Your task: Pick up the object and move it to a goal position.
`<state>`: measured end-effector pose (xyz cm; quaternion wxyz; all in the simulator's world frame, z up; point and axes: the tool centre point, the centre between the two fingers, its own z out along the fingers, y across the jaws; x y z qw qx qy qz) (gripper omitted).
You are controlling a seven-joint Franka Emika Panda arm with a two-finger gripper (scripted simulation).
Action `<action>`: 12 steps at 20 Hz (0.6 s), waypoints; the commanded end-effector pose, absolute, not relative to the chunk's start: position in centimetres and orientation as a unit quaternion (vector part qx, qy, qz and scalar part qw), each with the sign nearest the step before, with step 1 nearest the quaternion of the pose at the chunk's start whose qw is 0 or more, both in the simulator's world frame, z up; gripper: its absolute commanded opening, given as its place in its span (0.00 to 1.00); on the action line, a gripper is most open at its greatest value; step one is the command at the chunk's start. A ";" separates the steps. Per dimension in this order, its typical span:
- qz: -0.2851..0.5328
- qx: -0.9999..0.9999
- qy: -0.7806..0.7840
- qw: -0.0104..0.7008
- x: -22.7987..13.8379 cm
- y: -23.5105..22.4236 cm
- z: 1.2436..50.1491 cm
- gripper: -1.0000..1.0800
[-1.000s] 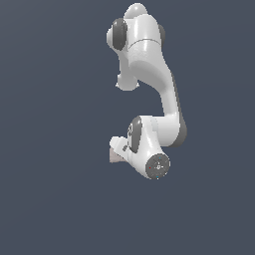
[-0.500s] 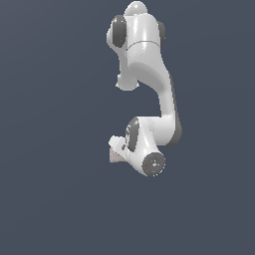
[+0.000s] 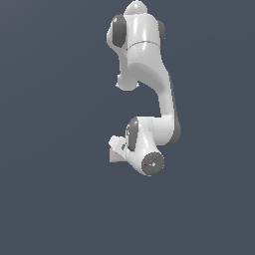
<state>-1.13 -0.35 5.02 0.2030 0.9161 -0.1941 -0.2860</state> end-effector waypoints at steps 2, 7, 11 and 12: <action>-0.286 0.916 -0.194 0.203 -1.1 -0.4 5.0 0.00; -0.286 0.916 -0.194 0.203 -1.2 -0.3 5.1 0.00; -0.286 0.916 -0.194 0.203 -1.5 -0.3 5.5 0.00; -0.286 0.916 -0.194 0.203 -1.7 -0.3 5.7 0.00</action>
